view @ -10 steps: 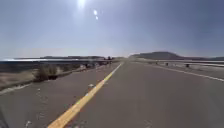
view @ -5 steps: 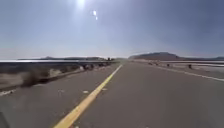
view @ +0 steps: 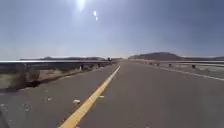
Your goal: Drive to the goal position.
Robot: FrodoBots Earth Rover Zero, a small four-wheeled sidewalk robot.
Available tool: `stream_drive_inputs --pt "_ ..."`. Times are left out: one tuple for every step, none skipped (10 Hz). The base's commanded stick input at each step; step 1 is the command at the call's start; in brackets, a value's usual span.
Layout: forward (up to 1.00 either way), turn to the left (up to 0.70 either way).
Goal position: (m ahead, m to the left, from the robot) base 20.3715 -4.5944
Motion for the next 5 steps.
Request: stream_drive_inputs --pt "0.85 0.0" --pt "0.85 0.0" --pt "0.85 0.0" --pt "0.85 0.0" --pt "0.85 0.0"
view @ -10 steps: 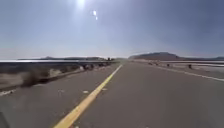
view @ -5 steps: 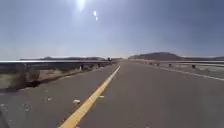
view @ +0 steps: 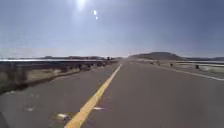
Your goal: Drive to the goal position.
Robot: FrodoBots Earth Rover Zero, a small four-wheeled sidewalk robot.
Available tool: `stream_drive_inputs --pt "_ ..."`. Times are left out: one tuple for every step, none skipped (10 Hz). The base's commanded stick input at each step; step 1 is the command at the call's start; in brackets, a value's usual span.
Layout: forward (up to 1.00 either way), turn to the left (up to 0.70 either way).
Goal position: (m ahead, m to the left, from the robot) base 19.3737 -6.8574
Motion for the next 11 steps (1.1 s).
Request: stream_drive_inputs --pt "0.85 0.0" --pt "0.85 0.0" --pt "0.85 0.0" --pt "0.85 0.0" --pt "0.85 0.0" --pt "0.85 0.0" --pt "0.85 0.0" --pt "0.85 0.0" --pt "0.85 0.0" --pt "0.85 0.0" --pt "0.85 0.0"
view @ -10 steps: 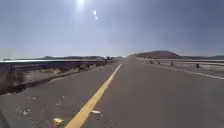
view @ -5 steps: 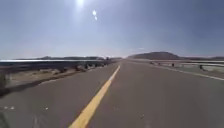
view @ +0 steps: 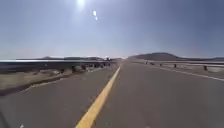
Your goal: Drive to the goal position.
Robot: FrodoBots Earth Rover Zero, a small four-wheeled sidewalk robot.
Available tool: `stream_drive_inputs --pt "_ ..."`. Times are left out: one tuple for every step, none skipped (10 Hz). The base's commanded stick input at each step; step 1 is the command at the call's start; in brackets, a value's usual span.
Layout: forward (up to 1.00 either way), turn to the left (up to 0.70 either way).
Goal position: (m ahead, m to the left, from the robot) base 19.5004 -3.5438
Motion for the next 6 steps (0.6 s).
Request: stream_drive_inputs --pt "0.85 0.0" --pt "0.85 0.0" --pt "0.85 0.0" --pt "0.85 0.0" --pt "0.85 0.0" --pt "0.85 0.0"
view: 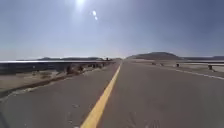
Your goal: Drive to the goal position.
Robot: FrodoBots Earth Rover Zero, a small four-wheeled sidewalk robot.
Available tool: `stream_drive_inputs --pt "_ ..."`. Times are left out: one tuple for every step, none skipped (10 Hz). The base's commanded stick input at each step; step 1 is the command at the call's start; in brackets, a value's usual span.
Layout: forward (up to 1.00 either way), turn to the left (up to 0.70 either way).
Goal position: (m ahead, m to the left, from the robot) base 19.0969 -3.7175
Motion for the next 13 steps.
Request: stream_drive_inputs --pt "0.85 0.0" --pt "0.85 0.0" --pt "0.85 0.0" --pt "0.85 0.0" --pt "0.85 0.0" --pt "0.85 0.0" --pt "0.85 0.0" --pt "0.85 0.0" --pt "0.85 0.0" --pt "0.85 0.0" --pt "0.85 0.0" --pt "0.85 0.0" --pt "0.85 0.0"
